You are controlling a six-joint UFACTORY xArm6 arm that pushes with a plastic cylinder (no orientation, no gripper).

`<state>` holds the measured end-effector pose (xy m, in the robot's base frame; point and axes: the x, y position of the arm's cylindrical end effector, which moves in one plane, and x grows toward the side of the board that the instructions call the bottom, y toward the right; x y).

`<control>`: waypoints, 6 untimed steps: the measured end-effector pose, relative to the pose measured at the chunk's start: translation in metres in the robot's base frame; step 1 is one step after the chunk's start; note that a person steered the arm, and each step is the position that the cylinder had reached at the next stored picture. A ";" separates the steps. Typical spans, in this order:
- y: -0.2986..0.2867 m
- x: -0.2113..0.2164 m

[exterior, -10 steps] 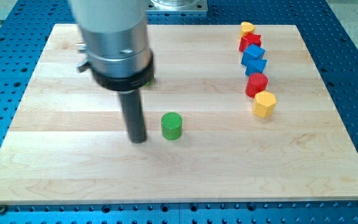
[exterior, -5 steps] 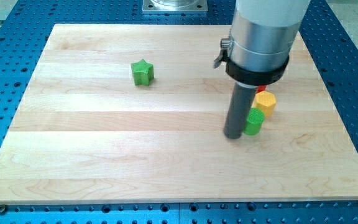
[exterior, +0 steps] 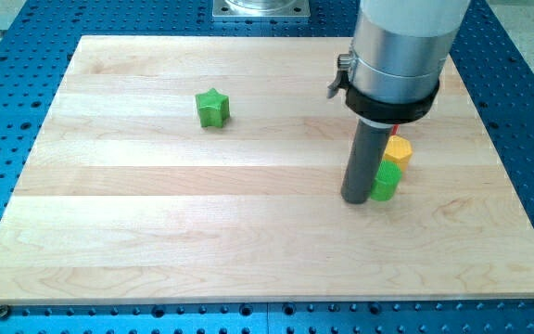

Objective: Push the hexagon and green circle to the bottom of the red circle

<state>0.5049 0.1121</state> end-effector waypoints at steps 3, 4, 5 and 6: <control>0.023 0.001; -0.061 -0.013; -0.189 -0.067; -0.313 -0.094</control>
